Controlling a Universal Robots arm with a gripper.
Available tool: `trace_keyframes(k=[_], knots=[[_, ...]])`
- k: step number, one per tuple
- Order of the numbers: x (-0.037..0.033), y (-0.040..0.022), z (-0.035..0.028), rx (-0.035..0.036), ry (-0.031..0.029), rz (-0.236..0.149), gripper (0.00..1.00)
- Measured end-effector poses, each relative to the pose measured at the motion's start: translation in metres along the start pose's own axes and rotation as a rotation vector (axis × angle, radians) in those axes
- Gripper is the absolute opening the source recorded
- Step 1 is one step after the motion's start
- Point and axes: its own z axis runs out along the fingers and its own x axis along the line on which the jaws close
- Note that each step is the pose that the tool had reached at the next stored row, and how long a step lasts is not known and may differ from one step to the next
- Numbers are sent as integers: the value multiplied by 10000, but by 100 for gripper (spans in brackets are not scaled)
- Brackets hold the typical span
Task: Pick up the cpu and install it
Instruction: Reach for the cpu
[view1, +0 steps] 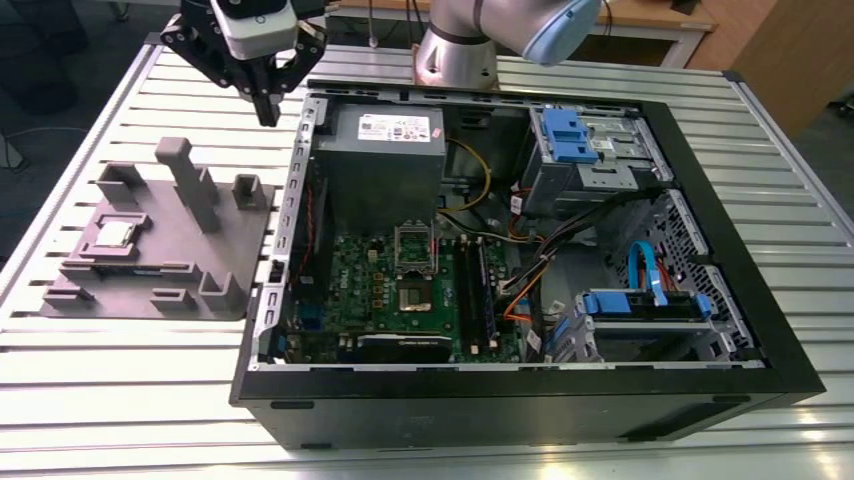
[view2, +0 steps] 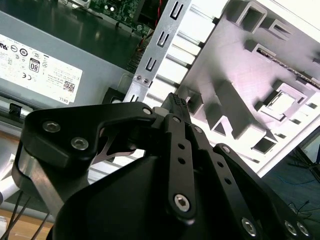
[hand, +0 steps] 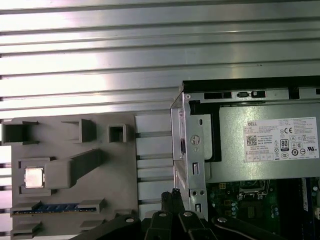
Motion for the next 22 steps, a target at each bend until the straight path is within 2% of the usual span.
trace_keyframes(k=[14,22], knots=[[96,-8,9,0,0,0,11],[101,-8,9,0,1,0,11]])
